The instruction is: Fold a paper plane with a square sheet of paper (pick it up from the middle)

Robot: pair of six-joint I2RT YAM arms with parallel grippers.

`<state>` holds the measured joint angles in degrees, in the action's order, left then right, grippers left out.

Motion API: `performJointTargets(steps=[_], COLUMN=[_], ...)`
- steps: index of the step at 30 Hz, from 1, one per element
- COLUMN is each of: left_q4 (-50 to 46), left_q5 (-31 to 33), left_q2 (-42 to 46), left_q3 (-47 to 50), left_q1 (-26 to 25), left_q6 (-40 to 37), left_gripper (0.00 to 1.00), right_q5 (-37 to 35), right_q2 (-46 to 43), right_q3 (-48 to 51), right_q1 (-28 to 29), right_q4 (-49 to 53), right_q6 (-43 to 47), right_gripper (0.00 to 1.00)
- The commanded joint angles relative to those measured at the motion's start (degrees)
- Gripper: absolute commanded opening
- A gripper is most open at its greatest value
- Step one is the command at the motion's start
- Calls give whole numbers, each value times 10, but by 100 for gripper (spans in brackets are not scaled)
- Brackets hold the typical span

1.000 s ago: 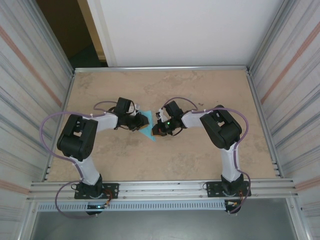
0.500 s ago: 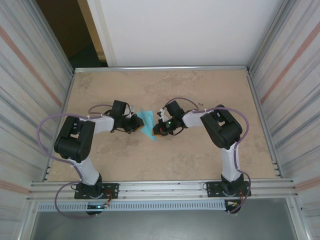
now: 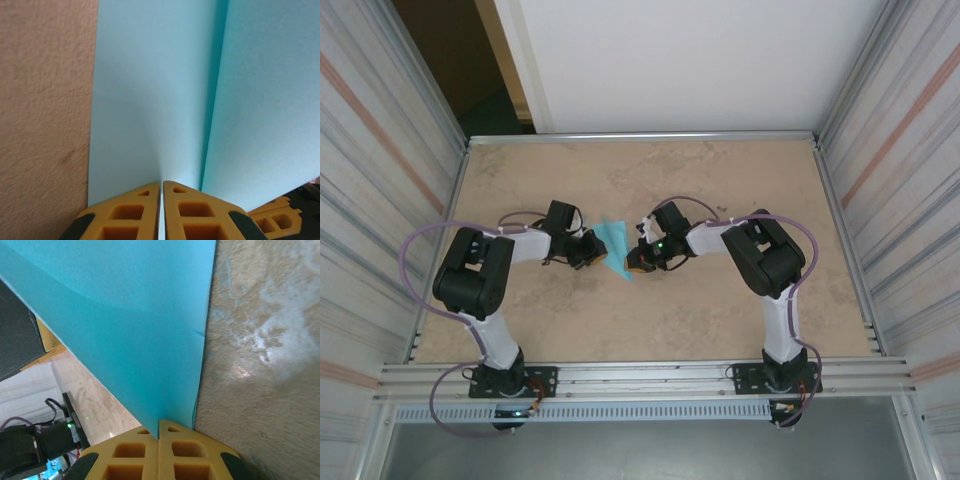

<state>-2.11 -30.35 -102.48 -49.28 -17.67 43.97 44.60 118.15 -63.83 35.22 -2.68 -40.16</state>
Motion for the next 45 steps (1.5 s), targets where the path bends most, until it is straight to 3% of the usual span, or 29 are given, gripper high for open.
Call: performJointTargets(steps=[1,35,45], left_q4=[-40,-48,60], left_q5=[27,-1,-79], left_q2=[-15,-19,49], left_q3=[0,-24,-27], left_q1=[0,1,1], left_q6=[9,-10,-26], left_gripper=[11,12,18], right_q5=[-5,24,29], right_q2=[-3,18,29], right_q3=[15,22,9], right_q1=[-9,-20,-20], right_q4=[21,18,40], right_q6=[-25,-53,-44], right_gripper=[1,1,1])
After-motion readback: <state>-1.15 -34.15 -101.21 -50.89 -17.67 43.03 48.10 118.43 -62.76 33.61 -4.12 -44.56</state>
